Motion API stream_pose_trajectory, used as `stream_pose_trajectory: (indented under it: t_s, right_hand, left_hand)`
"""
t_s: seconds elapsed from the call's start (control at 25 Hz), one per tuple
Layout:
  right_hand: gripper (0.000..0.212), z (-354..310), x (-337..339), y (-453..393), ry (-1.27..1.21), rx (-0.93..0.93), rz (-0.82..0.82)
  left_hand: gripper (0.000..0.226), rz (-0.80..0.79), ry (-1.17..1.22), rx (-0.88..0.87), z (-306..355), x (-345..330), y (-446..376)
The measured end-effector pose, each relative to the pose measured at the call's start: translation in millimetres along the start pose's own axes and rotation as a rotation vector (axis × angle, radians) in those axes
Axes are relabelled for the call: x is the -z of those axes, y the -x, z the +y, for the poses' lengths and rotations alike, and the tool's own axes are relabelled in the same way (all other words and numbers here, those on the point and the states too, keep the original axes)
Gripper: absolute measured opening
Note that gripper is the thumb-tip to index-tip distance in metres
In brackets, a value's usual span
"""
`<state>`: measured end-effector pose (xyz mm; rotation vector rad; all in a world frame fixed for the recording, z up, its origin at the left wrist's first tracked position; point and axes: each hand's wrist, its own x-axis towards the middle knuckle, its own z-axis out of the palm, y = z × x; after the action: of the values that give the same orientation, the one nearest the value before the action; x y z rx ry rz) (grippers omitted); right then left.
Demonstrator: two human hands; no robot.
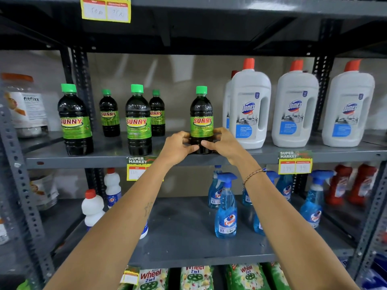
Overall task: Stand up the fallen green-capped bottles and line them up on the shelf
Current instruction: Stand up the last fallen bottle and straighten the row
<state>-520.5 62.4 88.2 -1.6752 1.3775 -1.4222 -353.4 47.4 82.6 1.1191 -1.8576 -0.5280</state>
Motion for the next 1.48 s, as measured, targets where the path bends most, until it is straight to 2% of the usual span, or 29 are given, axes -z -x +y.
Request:
stream_pose_trajectory:
  t_s: [0.76,0.84,0.88,0.96,1.04,1.16,1.24,1.28,1.32,1.4,1.48]
  right_hand:
    - [0.062,0.1,0.9,5.2,0.047,-0.020,0.027]
    - [0.063,-1.3,-0.7,10.7,0.089,-0.025,0.094]
    - [0.059,-2.5,-3.0,14.6,0.125,-0.007,0.186]
    - [0.037,-8.5,-11.8,26.1,0.173,0.100,0.407]
    - [0.014,-21.6,-27.9,36.4,0.183,0.232,0.466]
    - [0.006,-40.4,-66.2,40.9,0.188,0.315,0.296]
    - [0.014,-50.8,-93.7,37.7,0.171,0.302,0.201]
    - [0.024,-53.9,-107.0,34.3,0.146,0.260,0.145]
    - [0.037,-54.6,-120.2,30.5,0.135,0.203,0.083]
    - [0.060,-52.0,-140.2,20.9,0.194,0.110,-0.015]
    - [0.061,-49.2,-154.8,13.3,0.298,0.102,-0.046]
  left_hand:
    - [0.055,-0.059,-0.144,-0.057,-0.2,4.6,1.1]
    - [0.056,-0.052,-0.180,-0.059,-1.7,5.5,2.8]
    - [0.054,-0.030,-0.190,-0.058,-3.1,6.4,4.9]
    - [0.043,0.063,-0.141,-0.066,-6.4,10.9,12.4]
    - [0.024,0.193,-0.030,-0.129,-12.1,21.2,23.7]
    - [0.013,0.481,-0.020,-0.354,-29.7,49.9,42.8]
    - [0.026,0.695,-0.050,-0.425,-45.3,72.2,53.1]
    - [0.037,0.740,-0.048,-0.396,-55.4,83.5,55.9]
    - [0.050,0.705,-0.038,-0.325,-66.4,94.7,56.1]
    - [0.062,0.433,-0.066,-0.105,-82.7,112.4,49.0]
    - [0.047,0.167,-0.208,0.022,-93.5,122.3,43.0]
